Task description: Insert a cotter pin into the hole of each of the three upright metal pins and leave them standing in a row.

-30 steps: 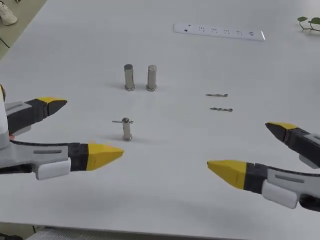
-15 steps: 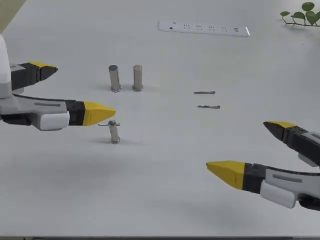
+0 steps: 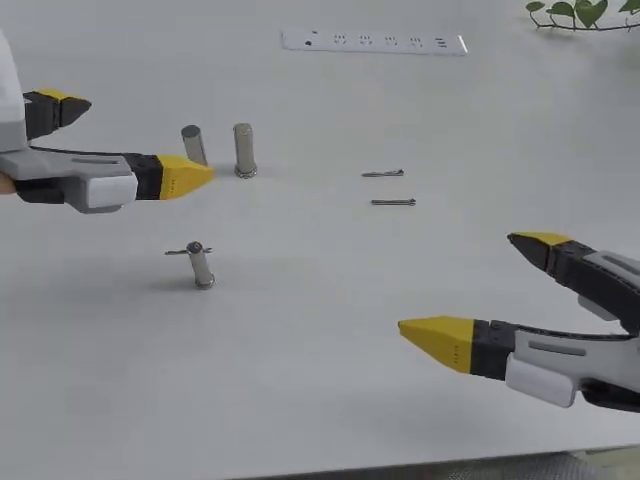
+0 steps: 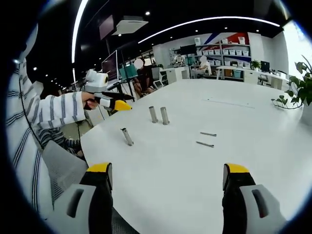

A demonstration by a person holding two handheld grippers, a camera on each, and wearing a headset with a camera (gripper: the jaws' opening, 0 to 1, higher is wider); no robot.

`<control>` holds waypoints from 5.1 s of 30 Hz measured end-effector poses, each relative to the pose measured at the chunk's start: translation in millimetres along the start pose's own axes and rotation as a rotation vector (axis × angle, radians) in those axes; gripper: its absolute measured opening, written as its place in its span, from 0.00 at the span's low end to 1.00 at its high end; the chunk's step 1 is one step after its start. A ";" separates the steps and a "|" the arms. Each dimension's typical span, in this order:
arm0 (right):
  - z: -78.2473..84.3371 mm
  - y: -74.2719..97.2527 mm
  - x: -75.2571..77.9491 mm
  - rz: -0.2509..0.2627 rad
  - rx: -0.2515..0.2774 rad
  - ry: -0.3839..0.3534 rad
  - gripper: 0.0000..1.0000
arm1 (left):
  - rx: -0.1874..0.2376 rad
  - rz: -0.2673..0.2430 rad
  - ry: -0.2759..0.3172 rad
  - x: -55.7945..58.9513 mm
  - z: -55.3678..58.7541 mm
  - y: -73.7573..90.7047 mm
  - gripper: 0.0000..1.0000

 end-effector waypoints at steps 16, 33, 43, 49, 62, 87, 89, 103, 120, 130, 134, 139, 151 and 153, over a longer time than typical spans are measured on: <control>3.1 -1.1 -0.9 0.013 -0.012 -0.020 0.95 | -0.066 0.032 -0.055 11.0 12.0 -38.5 0.69; 16.9 -5.1 -0.1 0.046 -0.027 -0.080 0.98 | -0.099 0.041 -0.122 19.1 18.1 -52.3 0.41; 16.6 -6.7 0.2 0.047 -0.035 -0.088 0.98 | -0.073 0.035 -0.120 11.8 18.5 -73.2 0.28; 14.9 -8.9 -1.0 0.040 -0.038 -0.085 0.97 | -0.074 0.026 -0.079 7.3 24.3 -80.1 0.17; 11.9 -11.3 -4.2 0.031 -0.044 -0.073 0.96 | -0.037 0.006 -0.094 -2.9 27.9 -86.5 0.10; 6.0 -5.2 -1.7 0.044 -0.006 -0.051 0.96 | 0.007 -0.045 -0.091 -0.4 -0.9 -35.4 0.09; 5.2 -4.7 -3.0 0.040 0.000 -0.048 0.96 | 0.014 -0.041 -0.075 1.0 -4.0 -30.4 0.09; 3.4 1.8 -9.4 0.020 0.023 -0.022 0.95 | 0.095 0.072 -0.144 48.1 -31.4 6.2 0.09; 6.3 8.2 -12.1 0.016 0.024 -0.014 0.95 | 0.099 0.247 -0.186 127.5 -24.3 24.9 0.09; 10.3 8.1 -13.4 0.000 0.016 -0.024 0.95 | 0.051 0.308 -0.198 142.6 1.7 18.2 0.09; 12.7 8.3 -11.4 -0.002 0.006 -0.044 0.95 | 0.041 0.331 -0.191 152.8 9.1 15.7 0.09; 14.1 9.1 -9.8 -0.001 -0.001 -0.047 0.95 | 0.018 0.347 -0.200 166.6 18.7 11.6 0.09; 19.2 11.3 -6.4 0.003 -0.013 -0.072 0.95 | -0.005 0.400 -0.212 190.6 41.0 4.3 0.09; 20.5 11.9 -6.1 0.005 -0.015 -0.078 0.95 | -0.016 0.410 -0.216 192.6 44.1 2.5 0.09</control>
Point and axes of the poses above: the centre of the closed fingertips' face, and the gripper's own axes: y roughly backward along the fingers, x roughly to its right, z roughly out of its underside, the point moved 7 cm from there along y, roughly backward along the fingers, and after that the axes turned 14 degrees about -z, right-handed, at the moved point
